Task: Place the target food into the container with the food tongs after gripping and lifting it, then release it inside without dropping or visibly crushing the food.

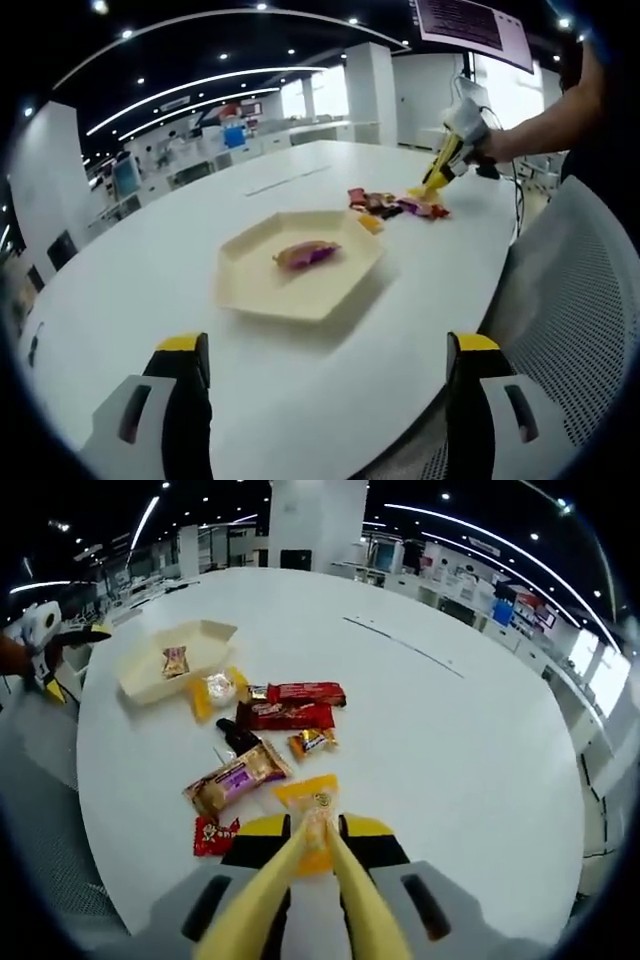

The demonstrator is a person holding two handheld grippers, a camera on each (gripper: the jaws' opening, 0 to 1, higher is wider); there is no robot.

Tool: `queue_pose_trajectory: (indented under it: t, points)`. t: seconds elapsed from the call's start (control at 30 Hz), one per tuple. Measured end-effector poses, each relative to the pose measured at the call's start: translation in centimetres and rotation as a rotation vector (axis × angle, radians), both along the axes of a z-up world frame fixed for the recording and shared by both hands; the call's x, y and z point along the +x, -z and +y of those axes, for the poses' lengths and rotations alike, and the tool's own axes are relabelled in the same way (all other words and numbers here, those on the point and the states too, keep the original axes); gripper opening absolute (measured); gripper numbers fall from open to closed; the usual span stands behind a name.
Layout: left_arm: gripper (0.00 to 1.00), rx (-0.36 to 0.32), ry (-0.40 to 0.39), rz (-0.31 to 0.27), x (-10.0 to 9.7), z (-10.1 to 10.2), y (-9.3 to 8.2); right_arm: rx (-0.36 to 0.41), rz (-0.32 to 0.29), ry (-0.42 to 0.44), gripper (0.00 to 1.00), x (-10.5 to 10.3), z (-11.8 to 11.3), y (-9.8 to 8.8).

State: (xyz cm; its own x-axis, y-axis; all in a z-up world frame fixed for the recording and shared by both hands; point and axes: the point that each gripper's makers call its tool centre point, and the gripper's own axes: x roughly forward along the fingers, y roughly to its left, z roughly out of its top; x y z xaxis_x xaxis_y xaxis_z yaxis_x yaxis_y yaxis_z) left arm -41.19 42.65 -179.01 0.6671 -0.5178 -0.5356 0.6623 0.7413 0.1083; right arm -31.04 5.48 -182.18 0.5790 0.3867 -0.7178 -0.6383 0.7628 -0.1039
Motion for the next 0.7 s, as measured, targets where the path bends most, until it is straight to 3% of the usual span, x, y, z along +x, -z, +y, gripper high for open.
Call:
queue_pose_trajectory:
  t: [0.23, 0.37, 0.7]
  points:
    - [0.95, 0.001, 0.001, -0.004, 0.0, 0.0, 0.0, -0.009, -0.022, -0.012, 0.17, 0.4, -0.5, -1.5]
    - [0.94, 0.001, 0.003, -0.008, 0.0, -0.1, -0.1, 0.014, 0.005, 0.0, 0.16, 0.5, -0.5, -2.0]
    - [0.96, -0.008, 0.002, -0.01, 0.0, -0.2, -0.2, 0.0, -0.005, -0.03, 0.16, 1.2, -0.5, -3.8]
